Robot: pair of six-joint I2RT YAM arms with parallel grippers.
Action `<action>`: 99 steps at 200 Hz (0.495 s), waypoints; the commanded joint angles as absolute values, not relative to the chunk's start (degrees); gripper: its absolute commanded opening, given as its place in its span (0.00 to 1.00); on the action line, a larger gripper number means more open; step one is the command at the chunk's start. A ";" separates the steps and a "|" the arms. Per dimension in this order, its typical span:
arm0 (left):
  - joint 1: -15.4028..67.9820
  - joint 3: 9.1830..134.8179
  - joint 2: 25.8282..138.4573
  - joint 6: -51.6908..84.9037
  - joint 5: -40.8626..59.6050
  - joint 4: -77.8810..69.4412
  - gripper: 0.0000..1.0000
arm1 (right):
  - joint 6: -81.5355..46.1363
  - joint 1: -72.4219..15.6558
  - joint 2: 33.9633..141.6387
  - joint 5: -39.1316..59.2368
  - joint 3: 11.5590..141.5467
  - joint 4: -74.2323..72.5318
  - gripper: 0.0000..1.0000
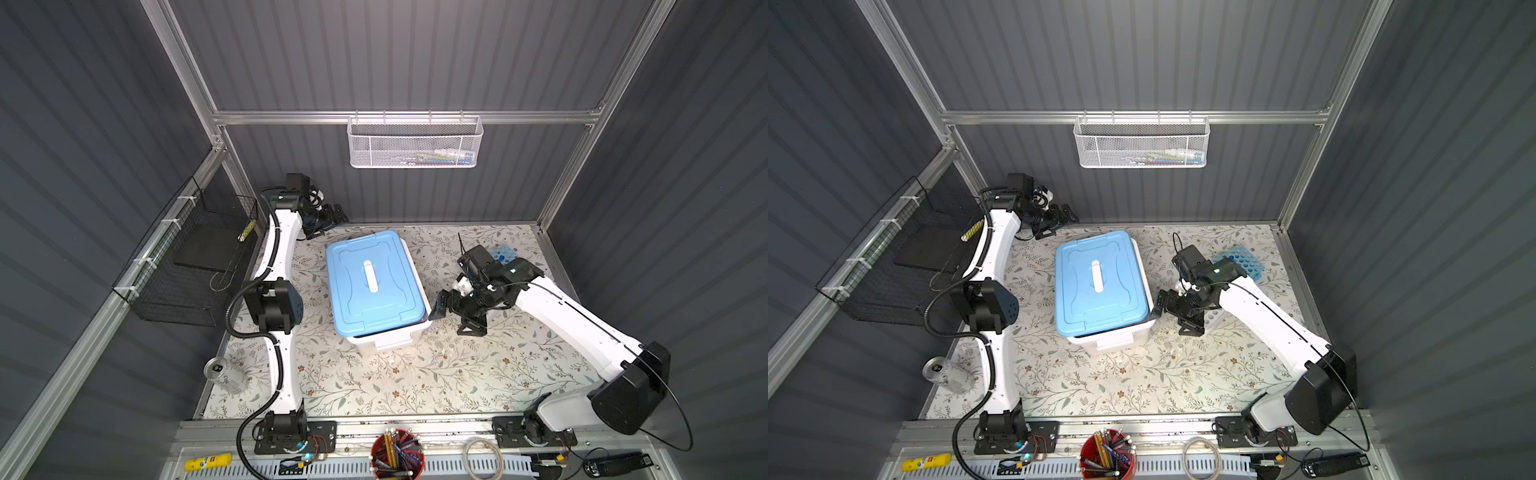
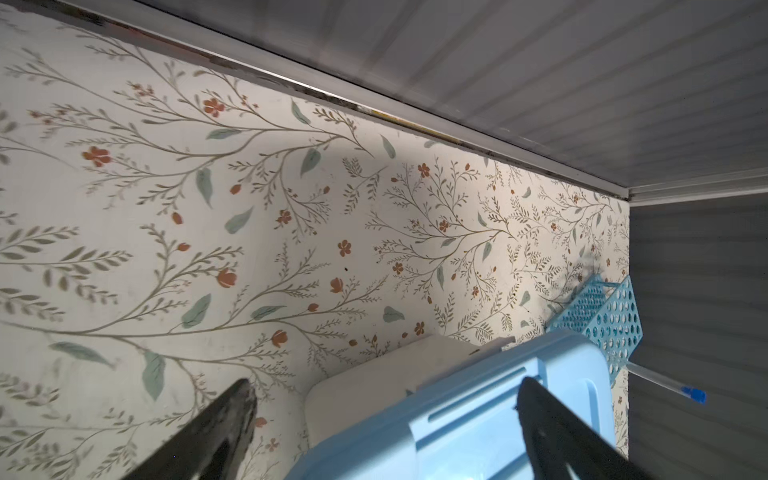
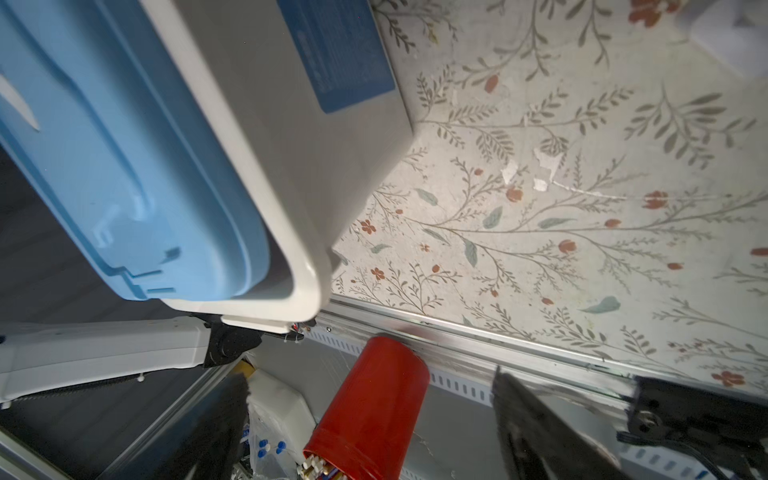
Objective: Organize the chemistry lab equipment
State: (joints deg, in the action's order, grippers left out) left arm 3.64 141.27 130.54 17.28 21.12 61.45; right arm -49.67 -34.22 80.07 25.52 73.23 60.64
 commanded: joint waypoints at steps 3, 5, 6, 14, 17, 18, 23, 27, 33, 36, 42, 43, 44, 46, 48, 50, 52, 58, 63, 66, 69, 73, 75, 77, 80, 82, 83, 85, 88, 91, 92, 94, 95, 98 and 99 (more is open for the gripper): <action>4.54 140.98 130.73 16.81 23.29 55.92 0.99 | -53.26 -35.17 76.62 24.89 67.47 54.84 0.91; 4.61 140.98 130.83 16.79 23.33 55.73 0.99 | -53.26 -35.27 76.53 24.88 67.16 54.56 0.91; 4.63 140.98 130.90 16.83 23.36 55.59 0.99 | -53.26 -35.30 76.50 24.92 66.98 54.44 0.90; 4.87 141.34 131.53 16.82 23.55 55.15 0.99 | -53.05 -35.76 76.42 25.26 66.10 53.46 0.90; 4.96 141.59 131.83 16.75 23.55 55.18 0.99 | -52.96 -35.97 76.50 25.38 65.89 53.18 0.90; 4.98 141.72 131.97 16.68 23.55 55.23 0.99 | -52.89 -36.05 76.53 25.39 65.81 53.18 0.90; 5.16 142.23 132.53 16.53 23.49 55.34 0.99 | -52.66 -36.24 76.71 25.18 65.52 52.86 0.90; 5.31 142.56 132.92 16.36 23.47 55.45 0.99 | -52.30 -36.44 77.15 25.02 65.40 52.75 0.90; 5.44 142.92 133.66 16.20 23.65 55.50 0.99 | -51.86 -36.64 77.75 24.96 65.22 52.49 0.90; 5.52 143.10 133.96 16.11 23.72 55.59 0.99 | -51.72 -36.72 78.11 24.95 65.15 52.32 0.90; 5.75 143.41 134.60 15.93 23.87 55.62 0.99 | -51.33 -36.90 78.76 25.08 65.00 51.77 0.90; 5.78 143.43 134.71 15.88 23.93 55.58 0.99 | -51.29 -36.95 78.84 25.11 64.98 51.63 0.90; 5.83 143.43 134.77 15.85 23.96 55.56 0.99 | -51.26 -36.98 78.97 25.08 64.96 51.48 0.90; 5.92 143.50 134.99 15.72 24.05 55.62 0.99 | -51.20 -37.00 79.18 25.12 64.91 51.37 0.90; 5.96 143.52 135.19 15.66 24.07 55.65 0.99 | -51.12 -37.07 79.34 25.16 64.83 51.10 0.90; 6.08 143.63 135.42 15.58 24.08 55.66 0.99 | -51.08 -37.15 79.53 25.08 64.86 50.83 0.90; 6.18 143.75 135.61 15.50 24.08 55.71 0.99 | -51.07 -37.26 79.72 25.06 64.82 50.54 0.90; 6.45 144.15 136.23 15.17 24.08 56.09 0.99 | -51.19 -37.43 80.16 24.85 64.78 49.83 0.90; 6.58 144.46 136.75 14.92 24.32 56.37 0.99 | -51.24 -37.52 80.51 24.59 64.69 49.37 0.90; 6.66 144.61 137.02 14.82 24.39 56.51 0.99 | -51.25 -37.53 80.77 24.50 64.69 49.13 0.90; 6.74 144.66 137.22 14.77 24.43 56.66 0.99 | -51.29 -37.62 81.01 24.51 64.69 48.82 0.90; 6.91 144.67 137.48 14.68 24.43 56.84 0.99 | -51.22 -37.62 81.34 24.65 64.69 48.59 0.90; 6.94 144.67 137.58 14.61 24.48 56.86 0.99 | -51.24 -37.62 81.46 24.64 64.69 48.53 0.90; 7.01 144.60 137.67 14.55 24.60 56.86 0.99 | -51.28 -37.62 81.65 24.60 64.69 48.45 0.90; 7.15 144.47 137.71 14.44 24.81 56.94 0.99 | -51.31 -37.72 81.79 24.61 64.76 48.32 0.89; 7.19 144.36 137.76 14.36 24.97 56.88 0.99 | -51.39 -37.77 81.93 24.52 64.77 48.31 0.89; 7.20 144.29 137.79 14.34 25.05 56.87 0.99 | -51.36 -37.78 81.96 24.48 64.77 48.28 0.89; 7.34 144.20 137.78 14.33 25.12 56.91 0.99 | -51.34 -37.83 82.06 24.42 64.73 48.17 0.89; 7.50 144.04 137.77 14.12 25.13 56.95 0.99 | -51.44 -37.96 82.16 24.43 64.69 47.98 0.89; 7.67 143.81 137.81 13.96 25.14 56.95 0.99 | -51.47 -37.97 82.24 24.37 64.62 47.80 0.89; 7.75 143.71 137.77 13.92 25.14 56.95 0.99 | -51.49 -37.97 82.25 24.36 64.57 47.72 0.89; 7.80 143.64 137.71 13.79 25.18 56.95 0.99 | -51.63 -37.97 82.26 24.41 64.48 47.55 0.89; 7.86 143.54 137.72 13.75 25.20 56.95 0.99 | -51.70 -38.01 82.26 24.42 64.45 47.50 0.89; 8.02 143.26 137.72 13.59 25.29 56.95 0.99 | -51.84 -37.97 82.27 24.39 64.31 47.27 0.89; 8.06 143.26 137.72 13.56 25.34 57.00 0.99 | -51.89 -37.97 82.27 24.32 64.28 47.19 0.89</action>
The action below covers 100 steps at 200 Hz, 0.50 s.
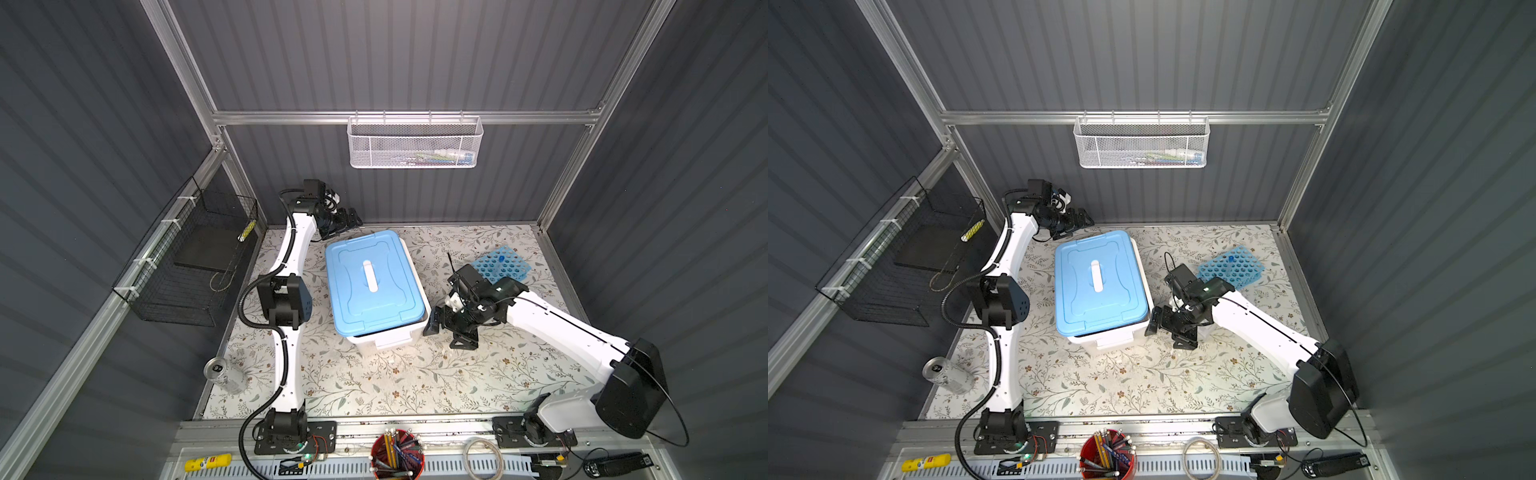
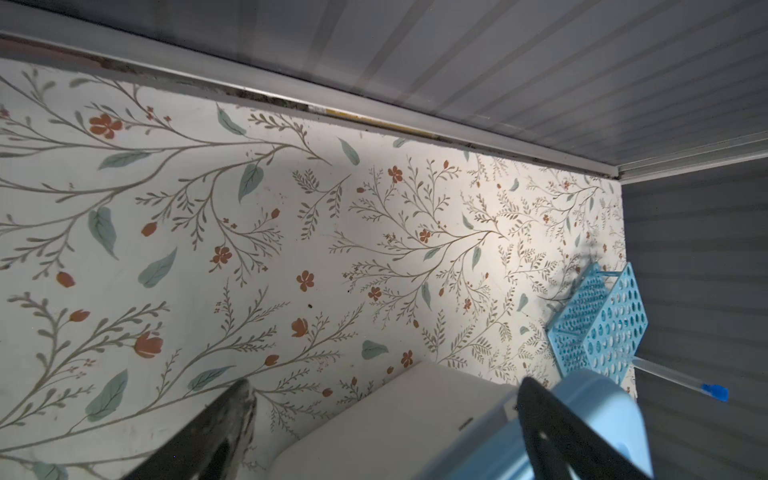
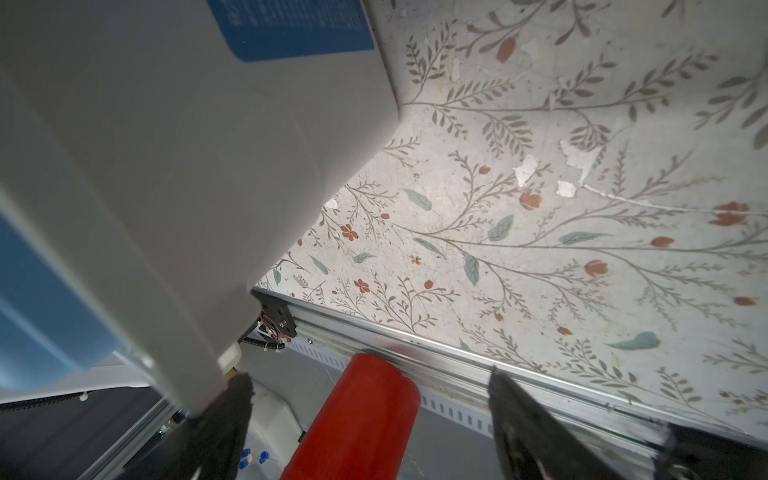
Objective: Organize the chemistry lab equipment
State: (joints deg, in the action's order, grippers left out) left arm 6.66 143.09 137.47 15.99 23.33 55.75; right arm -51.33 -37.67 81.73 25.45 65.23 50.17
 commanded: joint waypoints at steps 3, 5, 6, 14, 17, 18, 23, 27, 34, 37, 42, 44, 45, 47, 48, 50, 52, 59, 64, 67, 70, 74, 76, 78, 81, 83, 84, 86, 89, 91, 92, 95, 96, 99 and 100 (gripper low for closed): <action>8.18 143.06 137.71 13.49 25.44 57.15 0.99 | -52.05 -37.97 82.27 24.11 64.25 47.10 0.90; 8.29 143.01 137.72 13.39 25.52 57.24 0.99 | -52.17 -37.99 82.27 23.98 64.25 47.11 0.89; 8.32 143.01 137.77 13.38 25.55 57.32 0.99 | -52.14 -37.98 82.27 23.86 64.29 47.06 0.89; 8.58 142.95 137.81 13.03 25.90 57.74 0.99 | -52.02 -37.95 82.57 23.48 64.65 47.20 0.90; 8.61 142.92 137.81 12.97 25.97 57.74 0.99 | -51.92 -37.81 82.80 23.40 64.87 47.37 0.90; 8.65 142.91 137.77 12.94 25.99 57.74 0.99 | -51.84 -37.80 82.88 23.39 64.95 47.42 0.90; 8.70 142.87 137.75 12.84 26.01 58.95 0.99 | -51.77 -37.66 83.19 23.18 65.43 47.66 0.90; 8.78 142.72 137.65 12.83 26.06 59.54 0.99 | -51.77 -37.63 83.50 22.79 65.83 47.95 0.90; 8.70 142.27 137.35 12.68 26.23 59.92 0.99 | -51.55 -37.49 84.02 22.43 66.48 48.15 0.90; 8.75 142.07 137.23 12.59 26.27 60.16 0.99 | -51.47 -37.37 84.24 22.41 66.72 48.14 0.90; 8.75 141.76 136.93 12.36 26.21 60.58 0.99 | -51.30 -37.15 84.64 22.41 67.17 48.23 0.90; 8.76 141.63 136.78 12.28 26.20 60.74 0.99 | -51.21 -37.13 84.81 22.30 67.39 48.29 0.90; 8.77 141.57 136.72 12.25 26.19 60.82 0.99 | -51.18 -37.06 84.90 22.23 67.49 48.32 0.90; 8.74 141.41 136.64 12.11 26.13 60.95 0.99 | -51.12 -37.02 85.14 22.06 67.74 48.42 0.90; 8.72 141.33 136.57 12.12 26.11 60.97 0.99 | -51.05 -36.97 85.24 22.02 67.84 48.51 0.91; 8.77 141.15 136.38 12.00 26.00 61.23 0.98 | -50.95 -36.95 85.43 21.92 68.13 48.71 0.91; 8.74 141.02 136.27 11.92 25.88 61.38 0.98 | -50.84 -36.90 85.67 21.72 68.38 48.89 0.91; 8.70 140.13 135.66 11.59 25.46 61.90 0.99 | -50.42 -36.55 86.43 21.46 69.35 49.44 0.91; 8.70 139.48 135.33 11.23 25.09 62.19 0.99 | -50.14 -36.32 86.92 21.40 70.08 49.73 0.91; 8.68 139.08 135.09 11.13 24.88 62.40 0.99 | -49.95 -36.10 87.19 21.36 70.44 49.88 0.91; 8.70 138.68 134.87 10.97 24.68 62.59 0.98 | -49.82 -35.90 87.45 21.24 70.82 49.98 0.91; 8.68 138.08 134.56 10.78 24.48 62.79 0.98 | -49.55 -35.59 87.73 21.19 71.27 50.13 0.91; 8.65 137.72 134.38 10.69 24.40 62.83 0.98 | -49.48 -35.48 87.83 21.18 71.48 50.17 0.91; 8.67 137.37 134.21 10.61 24.29 62.84 0.98 | -49.37 -35.33 87.94 21.18 71.66 50.20 0.91; 8.70 136.78 133.95 10.55 24.19 62.84 0.98 | -49.20 -35.18 88.08 21.18 71.93 50.18 0.91; 8.66 136.41 133.70 10.48 24.17 62.84 0.98 | -49.06 -35.01 88.18 21.18 72.08 50.25 0.91; 8.63 136.28 133.65 10.43 24.22 62.80 0.98 | -49.05 -34.91 88.17 21.18 72.12 50.22 0.91; 8.64 135.89 133.50 10.41 24.18 62.81 0.98 | -48.91 -34.72 88.29 21.18 72.32 50.28 0.91; 8.63 135.43 133.24 10.30 24.09 62.84 0.98 | -48.70 -34.45 88.47 21.12 72.65 50.36 0.91; 8.62 135.15 133.04 10.22 24.02 62.84 0.98 | -48.65 -34.28 88.54 21.06 72.90 50.47 0.91; 8.62 134.99 133.01 10.21 24.05 62.89 0.98 | -48.54 -34.23 88.61 21.03 73.01 50.50 0.91; 8.61 134.66 132.80 10.13 23.88 62.92 0.98 | -48.38 -33.99 88.74 20.97 73.29 50.84 0.91; 8.61 134.52 132.71 10.08 23.85 62.93 0.98 | -48.31 -33.91 88.80 20.90 73.38 50.91 0.91; 8.61 134.12 132.52 9.95 23.71 62.93 0.98 | -48.02 -33.66 88.97 20.77 73.70 51.13 0.91; 8.61 134.03 132.48 9.94 23.72 62.97 0.98 | -47.87 -33.57 89.00 20.76 73.76 51.14 0.91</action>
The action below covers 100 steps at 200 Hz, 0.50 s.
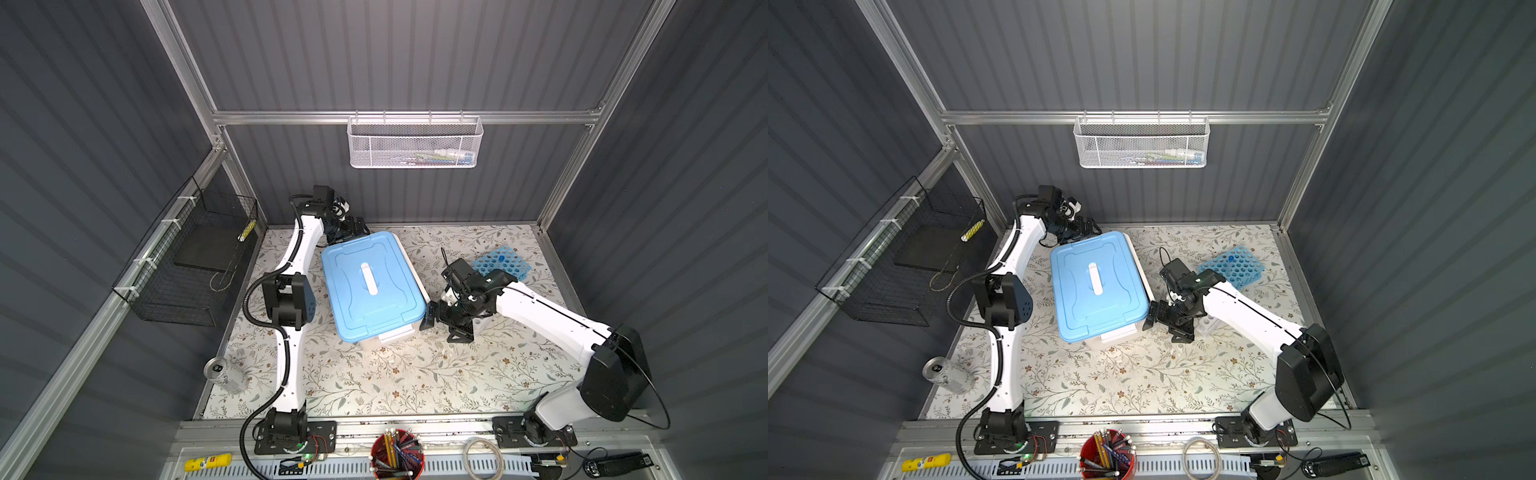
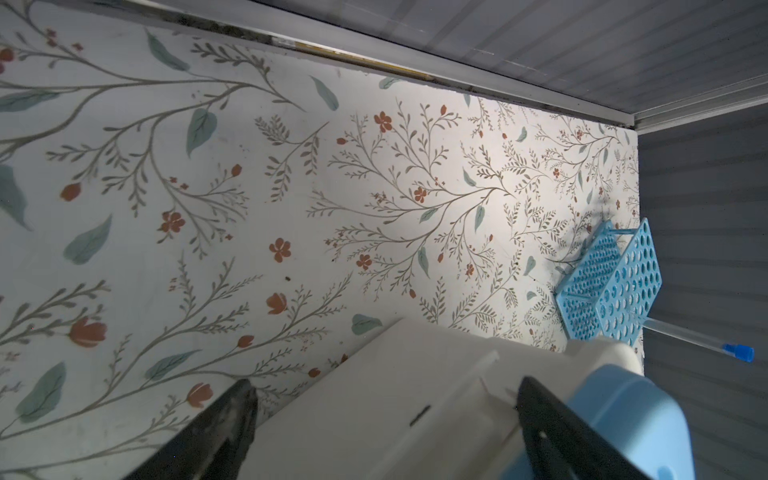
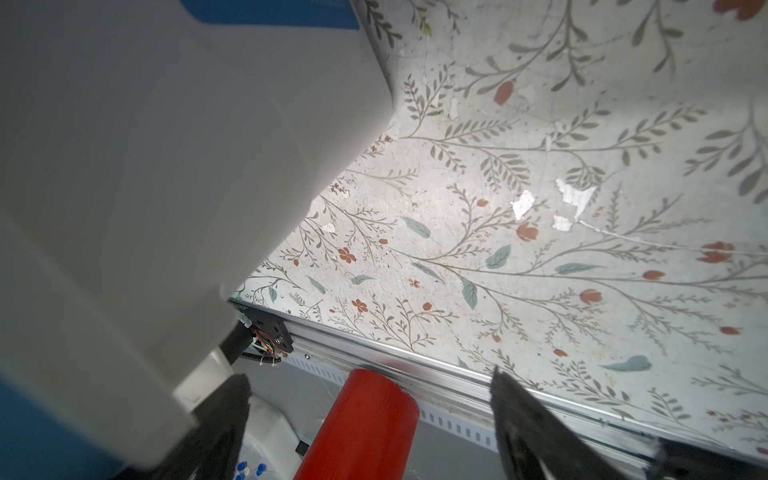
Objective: Organize the chemistry lab equipment
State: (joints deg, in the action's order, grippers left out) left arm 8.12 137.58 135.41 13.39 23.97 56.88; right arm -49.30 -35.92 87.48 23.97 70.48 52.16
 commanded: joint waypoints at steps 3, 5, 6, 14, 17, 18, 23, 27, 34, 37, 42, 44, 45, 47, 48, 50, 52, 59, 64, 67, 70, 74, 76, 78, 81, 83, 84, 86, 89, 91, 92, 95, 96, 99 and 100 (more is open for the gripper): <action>8.61 133.64 132.26 9.88 23.53 63.01 0.98 | -47.68 -33.32 89.17 20.74 74.03 51.33 0.91; 8.57 133.38 132.14 9.79 23.50 63.02 0.98 | -47.43 -33.25 89.24 20.79 74.25 51.37 0.91; 8.55 133.27 132.08 9.77 23.49 63.02 0.98 | -47.36 -33.10 89.31 20.81 74.30 51.44 0.91; 8.43 132.57 131.69 9.67 23.17 63.10 0.98 | -46.74 -32.37 89.76 21.07 74.77 51.72 0.91; 8.36 132.39 131.54 9.67 23.12 63.03 0.98 | -46.54 -32.11 89.88 21.16 74.95 51.82 0.91; 8.31 132.24 131.51 9.67 23.12 63.02 0.98 | -46.52 -32.05 89.94 21.17 75.00 51.84 0.91; 8.14 131.83 131.36 9.79 23.16 62.87 0.98 | -46.26 -31.84 90.15 21.31 75.27 51.87 0.91; 8.09 131.84 131.44 9.84 23.33 62.82 0.98 | -46.01 -31.60 90.32 21.48 75.40 51.83 0.91; 7.92 132.19 131.71 9.93 23.38 63.13 0.98 | -45.88 -31.33 90.67 21.85 75.61 51.77 0.91; 7.91 132.53 131.85 10.01 23.31 63.31 0.98 | -45.74 -31.28 90.89 22.00 75.65 51.70 0.91; 7.83 133.07 132.19 10.07 23.37 63.60 0.98 | -45.57 -31.29 91.13 22.21 75.95 51.71 0.91; 7.80 133.31 132.34 10.10 23.38 63.80 0.98 | -45.54 -31.25 91.32 22.19 76.12 51.80 0.91; 7.81 133.45 132.44 10.10 23.38 63.89 0.98 | -45.49 -31.27 91.41 22.25 76.16 51.87 0.91; 7.82 133.80 132.58 10.17 23.38 64.07 0.98 | -45.34 -31.28 91.52 22.28 76.19 51.86 0.91; 7.82 134.00 132.69 10.23 23.38 64.16 0.98 | -45.35 -31.29 91.59 22.30 76.28 51.90 0.91; 7.80 134.27 132.88 10.27 23.38 64.40 0.98 | -45.26 -31.20 91.76 22.36 76.40 51.93 0.91; 7.82 134.58 132.96 10.32 23.38 64.59 0.98 | -45.22 -31.16 91.89 22.42 76.58 51.98 0.91; 7.82 135.43 133.43 10.58 23.46 65.08 0.98 | -44.96 -31.06 92.38 22.67 76.92 51.91 0.91; 7.82 135.88 133.59 10.75 23.46 65.46 0.98 | -44.83 -30.96 92.74 22.61 77.31 52.00 0.91; 7.82 136.02 133.59 10.85 23.47 65.67 0.98 | -44.71 -30.91 92.96 22.59 77.56 51.97 0.91; 7.82 136.05 133.59 10.97 23.47 65.80 0.98 | -44.58 -30.72 93.13 22.59 77.76 51.98 0.91; 7.80 135.86 133.53 11.11 23.47 65.89 0.98 | -44.41 -30.50 93.43 22.65 78.10 51.93 0.91; 7.77 135.72 133.45 11.15 23.51 65.87 0.98 | -44.28 -30.45 93.60 22.67 78.24 51.94 0.91; 7.81 135.53 133.31 11.22 23.54 65.84 0.98 | -44.18 -30.31 93.78 22.63 78.47 52.03 0.91; 7.82 135.20 133.14 11.36 23.55 65.83 0.98 | -44.06 -30.07 93.97 22.67 78.75 52.15 0.91; 7.82 134.96 133.04 11.34 23.60 65.79 0.98 | -44.00 -29.93 94.09 22.67 78.88 52.19 0.91; 7.82 134.89 133.01 11.43 23.58 65.76 0.98 | -43.97 -29.91 94.15 22.63 78.99 52.20 0.91; 7.82 134.56 132.85 11.43 23.63 65.75 0.98 | -43.86 -29.76 94.31 22.62 79.18 52.27 0.91; 7.82 134.16 132.62 11.54 23.49 65.62 0.98 | -43.78 -29.48 94.43 22.67 79.39 52.22 0.91; 7.82 133.78 132.45 11.52 23.43 65.58 0.98 | -43.71 -29.28 94.53 22.72 79.55 52.23 0.91; 7.82 133.60 132.32 11.56 23.40 65.53 0.98 | -43.65 -29.23 94.60 22.74 79.63 52.22 0.91; 7.82 133.23 132.15 11.72 23.35 65.42 0.98 | -43.56 -28.98 94.77 22.80 79.75 52.21 0.91; 7.82 133.02 132.04 11.70 23.32 65.40 0.98 | -43.53 -28.86 94.80 22.83 79.87 52.25 0.91; 7.82 132.54 131.83 11.77 23.23 65.32 0.98 | -43.51 -28.62 94.91 22.91 79.97 52.29 0.91; 7.82 132.32 131.74 11.77 23.22 65.31 0.98 | -43.51 -28.55 94.96 22.93 80.02 52.29 0.91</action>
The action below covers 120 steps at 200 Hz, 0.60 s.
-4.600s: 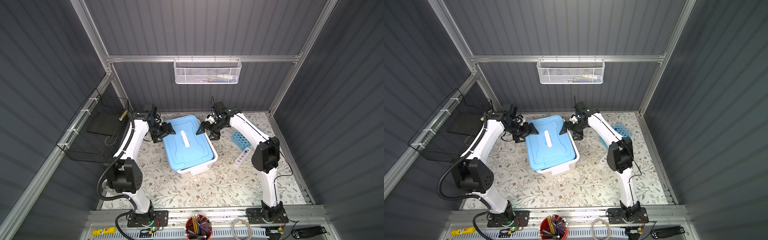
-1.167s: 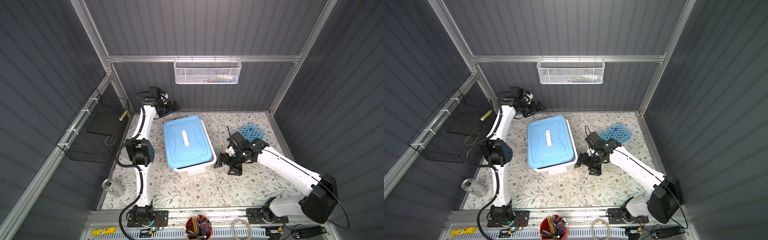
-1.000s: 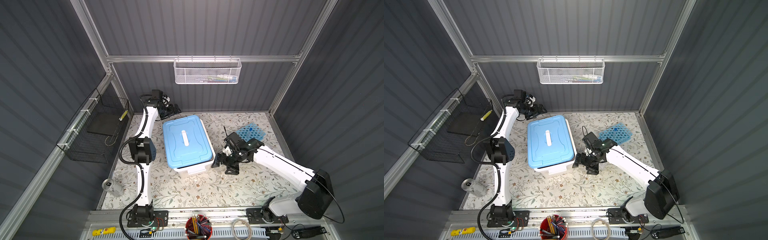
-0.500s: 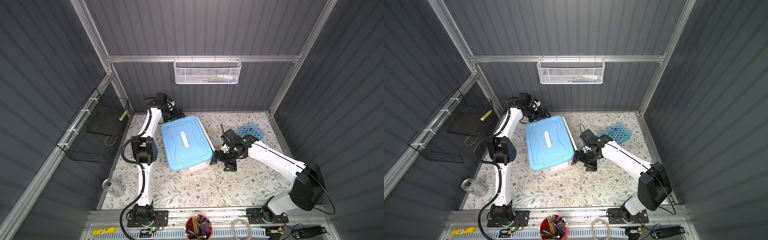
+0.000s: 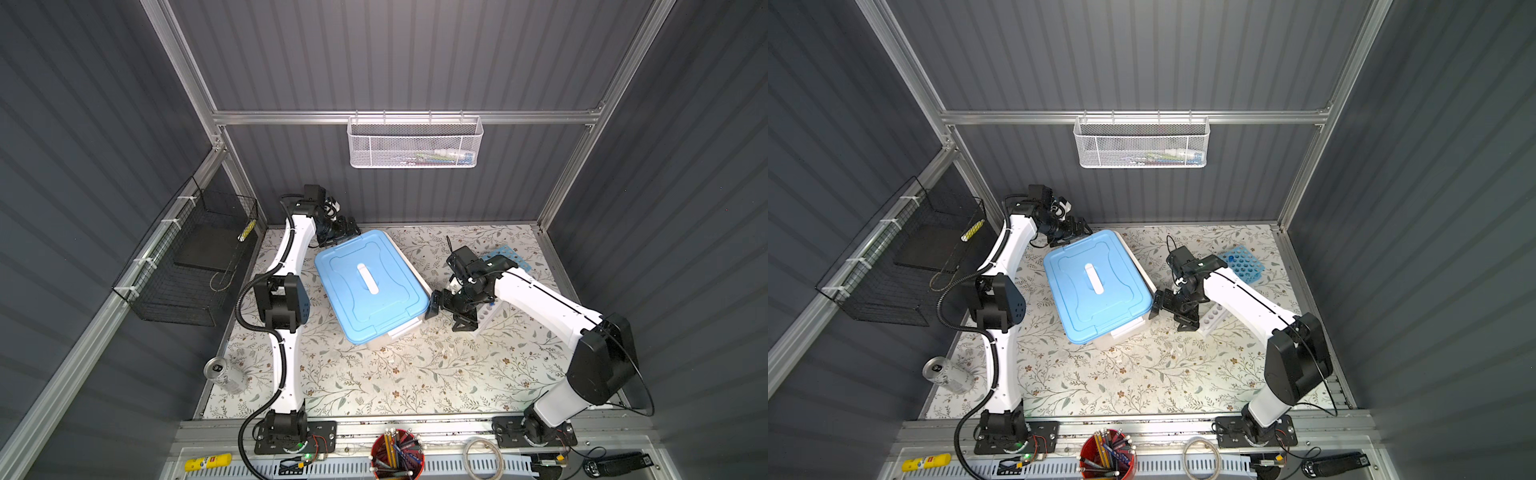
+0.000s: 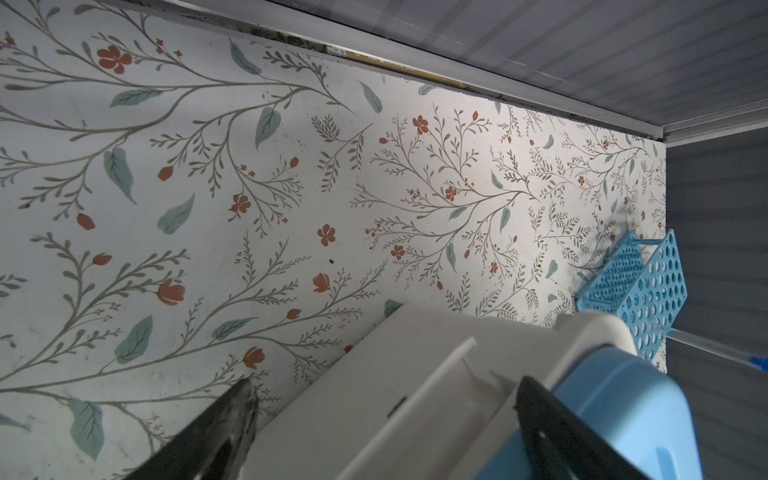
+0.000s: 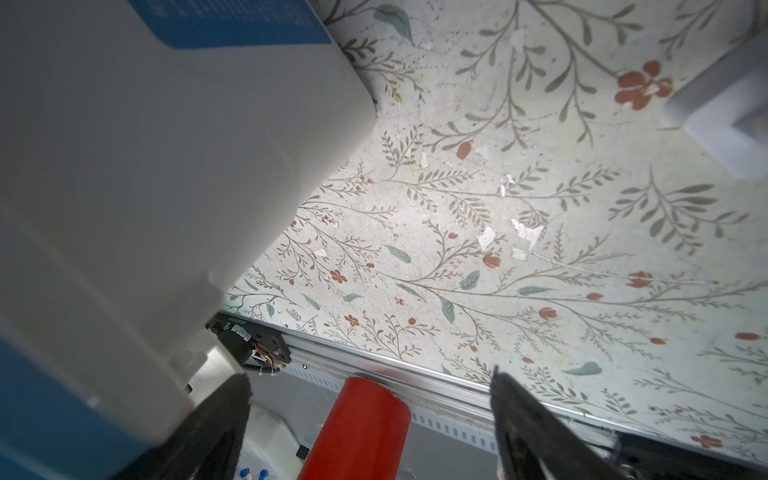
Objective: Organize the chemistry lab equipment
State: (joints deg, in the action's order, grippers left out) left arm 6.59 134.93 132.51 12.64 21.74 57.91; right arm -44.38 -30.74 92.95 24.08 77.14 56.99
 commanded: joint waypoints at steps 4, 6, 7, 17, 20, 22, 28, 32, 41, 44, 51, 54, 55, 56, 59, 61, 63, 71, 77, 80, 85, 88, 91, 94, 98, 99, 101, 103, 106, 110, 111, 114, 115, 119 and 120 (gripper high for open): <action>7.82 131.71 131.54 11.84 23.24 65.24 0.98 | -43.51 -28.24 95.05 23.04 80.13 52.14 0.91; 7.82 131.39 131.37 11.86 23.17 65.22 0.98 | -43.46 -28.11 95.09 23.05 80.15 51.95 0.91; 7.82 131.22 131.29 11.86 23.14 65.17 0.98 | -43.44 -27.99 95.09 23.08 80.15 51.86 0.91; 7.82 129.79 130.59 12.28 23.12 64.80 0.98 | -43.34 -27.18 95.39 23.77 80.53 51.64 0.91; 7.82 129.42 130.42 12.38 23.12 64.66 0.98 | -43.25 -27.04 95.49 23.96 80.71 51.71 0.91; 7.80 129.17 130.32 12.43 23.16 64.61 0.98 | -43.18 -26.93 95.52 23.96 80.84 51.73 0.91; 7.78 128.55 129.98 12.63 23.03 64.24 0.98 | -42.80 -26.73 95.77 24.06 81.31 51.94 0.91; 7.82 128.07 129.86 12.81 23.02 64.02 0.98 | -42.58 -26.49 95.96 24.01 81.72 52.22 0.91; 7.82 127.48 129.73 13.16 22.68 63.52 0.98 | -42.08 -26.22 96.60 24.15 82.55 53.01 0.91; 7.81 127.41 129.79 13.28 22.62 63.31 0.98 | -41.95 -26.15 96.74 24.15 82.67 53.24 0.91; 7.69 127.73 130.02 13.52 22.59 63.20 0.98 | -41.76 -26.02 97.02 24.20 82.96 53.42 0.91; 7.66 127.92 130.19 13.68 22.60 63.13 0.98 | -41.75 -25.97 97.11 24.18 83.01 53.42 0.91; 7.65 127.94 130.22 13.74 22.59 63.12 0.98 | -41.75 -25.95 97.07 24.27 82.99 53.43 0.91; 7.65 128.04 130.28 13.81 22.59 63.11 0.98 | -41.75 -25.89 97.14 24.31 82.98 53.48 0.91; 7.63 128.32 130.44 13.92 22.60 63.03 0.98 | -41.75 -25.86 97.21 24.33 82.97 53.42 0.91; 7.64 128.54 130.61 14.03 22.59 63.00 0.98 | -41.75 -25.89 97.21 24.43 82.97 53.37 0.91; 7.65 128.79 130.74 14.10 22.59 63.01 0.98 | -41.75 -25.87 97.21 24.48 82.97 53.38 0.91; 7.56 130.00 131.40 14.41 22.59 63.32 0.98 | -41.66 -25.84 97.42 24.79 82.96 53.49 0.91; 7.47 130.83 131.86 14.54 22.67 63.45 0.98 | -41.58 -25.83 97.48 24.61 83.06 53.88 0.91; 7.47 131.27 132.06 14.58 22.68 63.60 0.98 | -41.57 -25.78 97.54 24.41 83.13 54.12 0.91; 7.39 132.04 132.41 14.62 22.61 63.87 0.98 | -41.57 -25.68 97.47 24.18 83.10 54.25 0.91; 7.38 132.31 132.56 14.66 22.59 64.01 0.98 | -41.57 -25.61 97.35 24.17 83.06 54.30 0.91; 7.31 132.65 132.65 14.64 22.59 64.12 0.98 | -41.50 -25.49 97.26 24.13 83.06 54.26 0.91; 7.22 132.82 132.83 14.72 22.59 64.16 0.98 | -41.56 -25.28 97.10 24.07 83.06 54.28 0.91; 7.10 132.95 132.92 14.83 22.64 64.16 0.99 | -41.62 -25.01 96.93 24.06 83.06 54.38 0.91; 7.11 133.01 132.95 14.84 22.66 64.16 0.99 | -41.64 -24.94 96.85 24.03 83.06 54.39 0.91; 7.05 133.12 133.04 14.94 22.72 64.16 0.99 | -41.65 -24.82 96.74 24.00 83.12 54.45 0.91; 7.04 133.19 133.08 14.94 22.75 64.16 0.99 | -41.70 -24.72 96.56 23.93 83.07 54.41 0.91; 6.91 133.18 133.18 15.06 22.84 64.17 0.99 | -41.79 -24.50 96.31 23.77 83.06 54.34 0.92; 6.86 133.17 133.24 15.08 23.00 64.16 0.99 | -41.88 -24.19 95.96 23.55 83.06 54.29 0.92; 6.86 133.12 133.24 15.05 23.01 64.16 0.99 | -41.90 -24.09 95.88 23.51 83.06 54.26 0.92; 6.78 133.13 133.32 15.03 22.98 64.18 0.98 | -41.92 -23.84 95.67 23.26 83.06 54.24 0.92; 6.77 133.14 133.32 15.03 22.96 64.13 0.99 | -41.92 -23.74 95.60 23.23 83.06 54.24 0.92; 6.77 133.00 133.40 15.04 22.87 64.16 0.99 | -41.86 -23.46 95.39 23.21 83.20 54.36 0.92; 6.77 132.99 133.41 15.08 22.82 64.16 0.99 | -41.85 -23.38 95.33 23.20 83.26 54.42 0.92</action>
State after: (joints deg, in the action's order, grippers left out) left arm 7.07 131.17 131.81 14.20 21.71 62.15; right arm -42.24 -25.15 96.84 24.08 81.78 54.39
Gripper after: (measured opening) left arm 0.986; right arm 0.916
